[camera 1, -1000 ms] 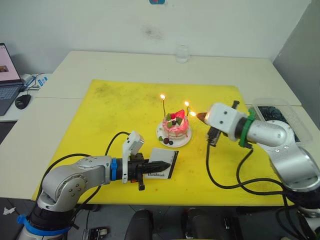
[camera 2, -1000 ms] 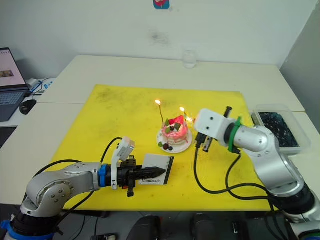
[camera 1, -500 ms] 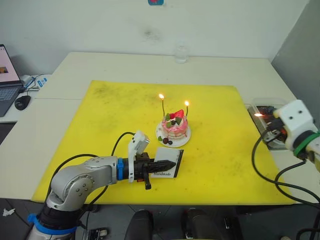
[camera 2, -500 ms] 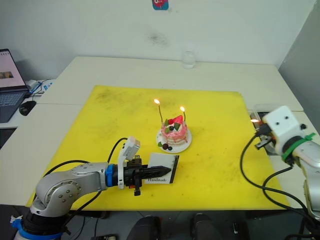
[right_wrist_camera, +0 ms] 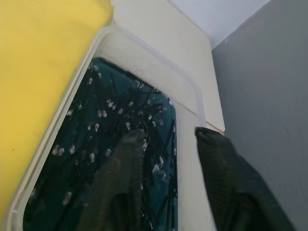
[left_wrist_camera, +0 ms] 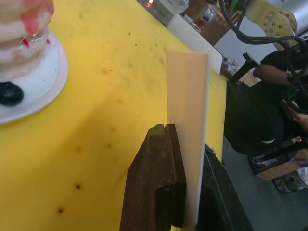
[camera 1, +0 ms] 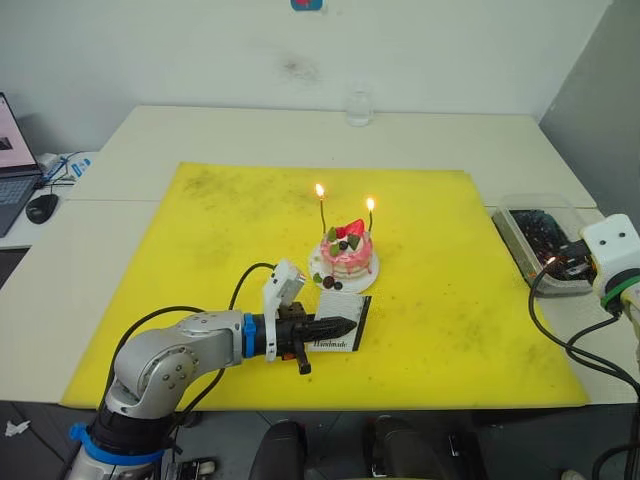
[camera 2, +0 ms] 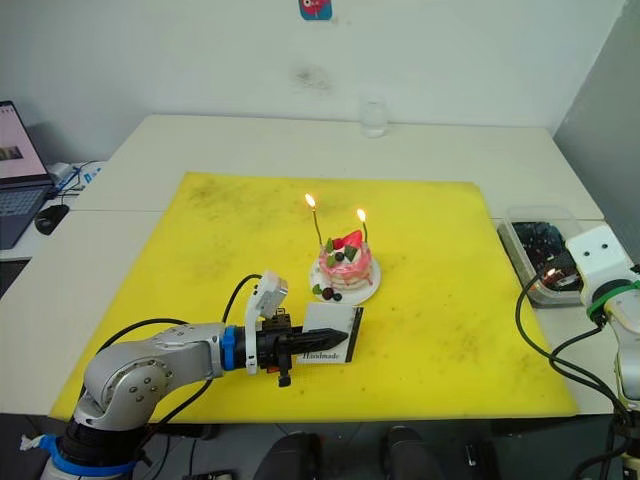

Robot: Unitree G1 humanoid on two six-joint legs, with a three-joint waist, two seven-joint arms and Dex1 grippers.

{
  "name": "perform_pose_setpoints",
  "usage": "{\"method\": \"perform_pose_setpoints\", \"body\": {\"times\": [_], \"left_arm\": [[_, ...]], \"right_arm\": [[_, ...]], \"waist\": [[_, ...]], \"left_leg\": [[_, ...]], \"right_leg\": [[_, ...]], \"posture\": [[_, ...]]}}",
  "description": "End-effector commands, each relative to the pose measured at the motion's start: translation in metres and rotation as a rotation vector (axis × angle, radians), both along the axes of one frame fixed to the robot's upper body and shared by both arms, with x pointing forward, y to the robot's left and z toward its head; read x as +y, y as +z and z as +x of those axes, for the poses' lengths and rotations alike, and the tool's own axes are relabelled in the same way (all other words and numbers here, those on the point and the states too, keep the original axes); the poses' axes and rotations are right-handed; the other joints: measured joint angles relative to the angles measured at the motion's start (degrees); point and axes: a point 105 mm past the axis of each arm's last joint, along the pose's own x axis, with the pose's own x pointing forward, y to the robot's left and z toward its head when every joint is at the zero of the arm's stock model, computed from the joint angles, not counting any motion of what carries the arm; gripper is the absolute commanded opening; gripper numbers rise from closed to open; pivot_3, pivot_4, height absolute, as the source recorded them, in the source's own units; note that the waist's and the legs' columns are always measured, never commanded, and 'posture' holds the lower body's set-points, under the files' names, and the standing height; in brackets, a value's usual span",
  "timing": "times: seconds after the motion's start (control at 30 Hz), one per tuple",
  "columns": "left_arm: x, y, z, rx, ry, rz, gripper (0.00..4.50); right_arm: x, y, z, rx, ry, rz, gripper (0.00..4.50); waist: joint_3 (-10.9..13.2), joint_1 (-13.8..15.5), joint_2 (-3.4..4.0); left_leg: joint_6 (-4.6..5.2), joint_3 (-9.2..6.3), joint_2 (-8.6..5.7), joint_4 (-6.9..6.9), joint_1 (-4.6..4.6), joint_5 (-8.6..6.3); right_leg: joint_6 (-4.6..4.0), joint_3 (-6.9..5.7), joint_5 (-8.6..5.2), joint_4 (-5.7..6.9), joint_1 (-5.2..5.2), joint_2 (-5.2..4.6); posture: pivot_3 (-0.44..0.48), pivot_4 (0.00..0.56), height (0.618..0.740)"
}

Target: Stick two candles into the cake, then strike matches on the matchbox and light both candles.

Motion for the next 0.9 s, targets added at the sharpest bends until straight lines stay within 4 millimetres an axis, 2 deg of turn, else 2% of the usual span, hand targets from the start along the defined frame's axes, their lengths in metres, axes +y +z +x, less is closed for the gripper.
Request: {"method": "perform_pose_setpoints", "body": {"times": [0.03,0.13,0.17,0.23,0.33,0.47,0.6,0.83,0.9], "left_arm": [[0.001,0.008,-0.002,-0.027,0.006,0.0,0.0],[0.004,0.006,-0.002,-0.002,0.032,0.015,0.0],[0.005,0.006,-0.001,0.009,0.042,0.018,0.0],[0.007,0.006,-0.003,0.043,0.047,0.016,0.0],[0.008,0.006,-0.004,0.113,0.071,0.012,0.0],[0.008,0.002,-0.007,0.208,0.084,0.017,0.0],[0.006,-0.005,-0.003,0.266,0.122,0.043,0.0],[0.0,-0.015,0.001,0.324,0.122,0.101,0.0],[0.0,-0.017,-0.002,0.33,0.099,0.131,0.58]], "right_arm": [[0.002,0.029,-0.007,-0.109,0.006,-0.019,3.21],[0.012,0.045,-0.015,-0.146,0.04,-0.03,4.34],[0.017,0.05,-0.018,-0.154,0.058,-0.035,4.49],[0.03,0.058,-0.022,-0.167,0.115,-0.026,4.49],[0.062,0.065,-0.03,-0.148,0.274,0.015,4.49],[0.104,0.056,-0.044,-0.028,0.482,0.108,4.49],[0.142,0.039,-0.068,0.161,0.684,0.244,4.49],[0.172,0.022,-0.089,0.359,0.825,0.284,4.49],[0.176,0.019,-0.091,0.383,0.836,0.276,4.5]], "waist": [[0.0,0.0,0.0],[0.0,0.0,0.01],[0.0,0.0,0.01],[0.0,0.0,0.02],[0.0,0.0,0.02],[0.0,0.1,0.01],[0.0,0.2,0.01],[0.0,0.2,-0.01],[0.0,0.2,-0.01]], "left_leg": [[0.0,0.0,0.01,0.0,0.0,0.0],[0.0,0.01,0.01,0.0,-0.01,0.0],[0.0,0.0,0.02,0.0,-0.01,0.0],[0.0,-0.02,0.04,0.0,0.0,0.0],[0.0,-0.04,0.06,0.01,0.02,0.0],[0.0,-0.08,0.06,0.02,0.01,0.0],[0.0,-0.07,0.04,0.03,0.01,0.0],[0.0,-0.1,0.0,0.05,0.05,0.0],[0.0,-0.1,-0.04,0.05,0.05,0.0]], "right_leg": [[0.0,0.01,0.0,0.0,0.0,0.0],[0.01,0.01,0.0,0.0,0.0,-0.02],[0.01,0.01,0.0,0.0,0.0,-0.02],[0.01,-0.01,0.0,0.01,0.01,-0.02],[0.02,-0.02,0.01,0.03,0.01,-0.03],[0.03,-0.06,0.01,0.03,0.04,-0.1],[0.04,-0.05,0.01,0.02,0.06,-0.12],[0.08,-0.06,0.05,0.02,0.1,-0.12],[0.08,-0.05,0.05,0.02,0.1,-0.11]], "posture": [[0.0,0.15,0.74],[0.0,0.15,0.74],[0.0,0.15,0.74],[0.0,0.15,0.74],[0.0,0.15,0.74],[0.0,0.15,0.74],[0.0,0.15,0.74],[0.0,0.15,0.74],[0.0,0.15,0.74]]}}
